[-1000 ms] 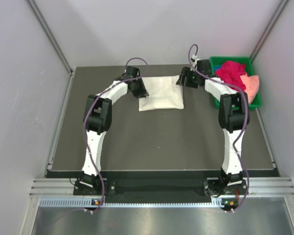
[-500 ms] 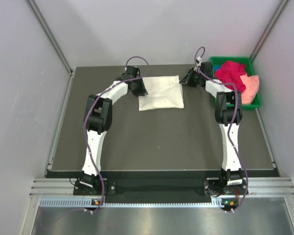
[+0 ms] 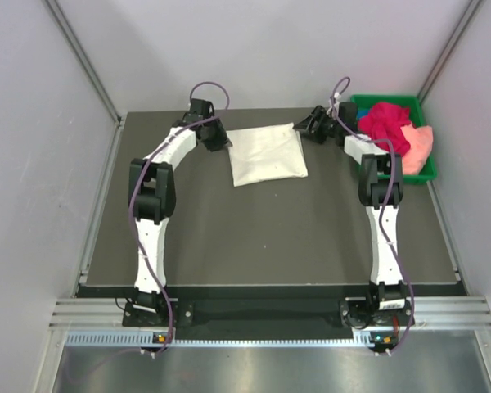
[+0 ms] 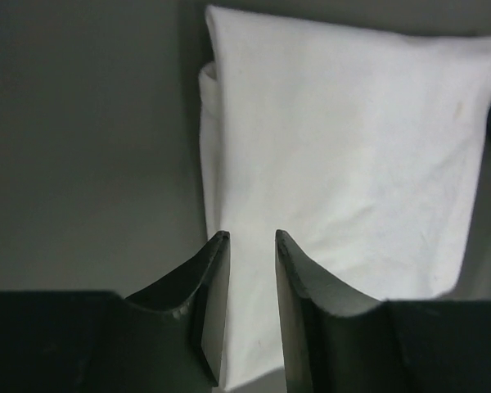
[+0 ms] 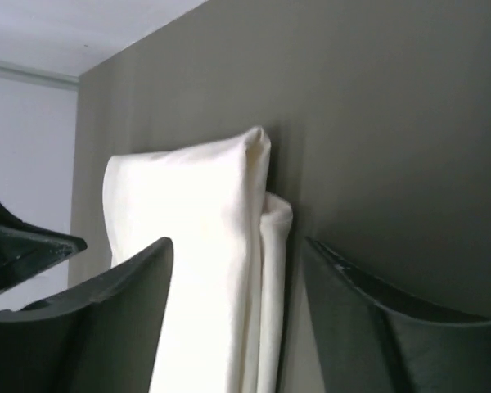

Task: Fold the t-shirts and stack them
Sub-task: Fold the tshirt

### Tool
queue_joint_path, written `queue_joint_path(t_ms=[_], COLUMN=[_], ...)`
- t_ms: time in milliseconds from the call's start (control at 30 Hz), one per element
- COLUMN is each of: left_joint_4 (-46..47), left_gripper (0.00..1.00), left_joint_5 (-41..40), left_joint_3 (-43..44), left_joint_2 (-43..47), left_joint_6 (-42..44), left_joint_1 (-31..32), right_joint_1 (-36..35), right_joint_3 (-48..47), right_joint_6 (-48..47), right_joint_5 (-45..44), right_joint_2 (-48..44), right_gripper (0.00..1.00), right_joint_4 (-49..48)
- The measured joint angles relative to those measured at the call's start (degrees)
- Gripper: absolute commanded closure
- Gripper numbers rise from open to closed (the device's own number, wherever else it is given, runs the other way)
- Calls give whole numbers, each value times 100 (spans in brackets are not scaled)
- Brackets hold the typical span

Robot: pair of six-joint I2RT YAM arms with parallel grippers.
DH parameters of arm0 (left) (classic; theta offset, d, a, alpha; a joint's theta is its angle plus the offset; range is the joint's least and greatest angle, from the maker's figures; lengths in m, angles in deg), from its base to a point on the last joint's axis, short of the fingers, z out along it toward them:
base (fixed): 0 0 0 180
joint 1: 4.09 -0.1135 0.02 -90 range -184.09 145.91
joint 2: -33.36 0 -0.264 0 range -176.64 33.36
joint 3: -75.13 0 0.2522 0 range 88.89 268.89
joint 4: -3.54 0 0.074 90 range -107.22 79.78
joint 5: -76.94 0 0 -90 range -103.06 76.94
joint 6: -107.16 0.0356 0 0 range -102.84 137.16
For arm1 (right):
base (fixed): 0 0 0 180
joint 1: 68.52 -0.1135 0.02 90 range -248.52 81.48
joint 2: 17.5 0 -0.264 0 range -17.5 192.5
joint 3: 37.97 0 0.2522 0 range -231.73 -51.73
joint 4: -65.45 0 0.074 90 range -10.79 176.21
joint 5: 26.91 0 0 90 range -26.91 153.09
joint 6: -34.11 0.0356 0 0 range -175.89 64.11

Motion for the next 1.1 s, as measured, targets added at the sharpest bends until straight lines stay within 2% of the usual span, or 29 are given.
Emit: queue_joint_path(t_ms=[33,133,167,267,433,533,700,800,900,967,1100], left_joint_4=[28,208,234,323,691,791,1121,1113,1095,1071,833], left_gripper=[66,66,66,66,66,68,68,69,69,69,69], left_joint_5=[98,575,726,997,1375,1526,1364,1064,796,671,431], left_joint_3=[-94,-719,-898,-1126,-1506,-1556,-1585,-1670,-1875,-1873,-1725], left_joint_2=[105,586,719,874,887,848,726,616,540,544,544], left_joint_6=[-28,-164,-205,-293,-496,-518,-667,-667,-649,-614,-503], left_joint_1=[-7,39,83,245,546,732,907,903,870,861,901], right_joint_1=[4,37,52,85,17,-116,-527,-732,-822,-743,-632], right_joint_3=[81,463,568,798,1390,1637,1777,1873,1867,1801,1600], right_joint_6=[-98,-428,-527,-855,-1241,-1362,-1349,-1377,-1578,-1580,-1818], right_joint_5=[-20,-118,-131,-190,-190,55,774,1248,1486,1950,2046], right_joint_2=[-96,-531,-662,-1075,-1934,-2269,-2153,-1755,-1178,-935,-925], right_gripper=[33,46,59,77,87,99,100,100,100,100,100], right_joint_4=[74,525,695,1176,1495,1425,1152,1045,1281,1421,1829])
